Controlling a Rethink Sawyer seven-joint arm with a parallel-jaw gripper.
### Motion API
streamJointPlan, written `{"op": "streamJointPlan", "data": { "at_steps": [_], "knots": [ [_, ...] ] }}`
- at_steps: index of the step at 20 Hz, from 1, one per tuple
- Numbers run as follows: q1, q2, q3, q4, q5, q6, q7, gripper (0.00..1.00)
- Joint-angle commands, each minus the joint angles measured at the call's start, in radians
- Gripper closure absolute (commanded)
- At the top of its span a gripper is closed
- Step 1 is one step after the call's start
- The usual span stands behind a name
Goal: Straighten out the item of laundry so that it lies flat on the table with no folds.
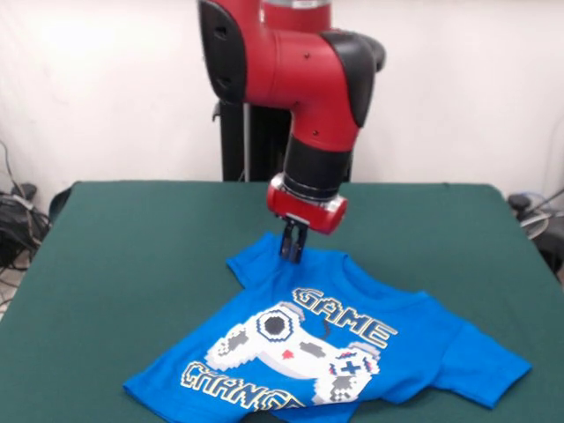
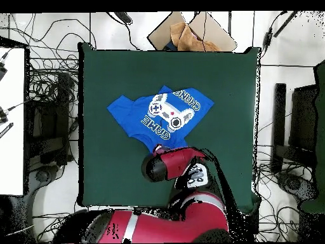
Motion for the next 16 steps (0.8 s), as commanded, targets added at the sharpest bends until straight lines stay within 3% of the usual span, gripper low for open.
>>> {"op": "streamJointPlan", "data": {
  "at_steps": [1, 4, 10, 16],
  "knots": [
    [0.022, 0.074, -0.017, -0.069, 0.057, -0.026, 0.118, 1.00],
    [0.052, 0.090, -0.052, -0.090, 0.056, -0.032, 0.130, 1.00],
    [0.195, 0.151, -0.191, -0.146, 0.099, -0.023, 0.201, 1.00],
    [0.198, 0.178, -0.194, -0.152, 0.142, -0.043, 0.171, 1.00]
  ]
}}
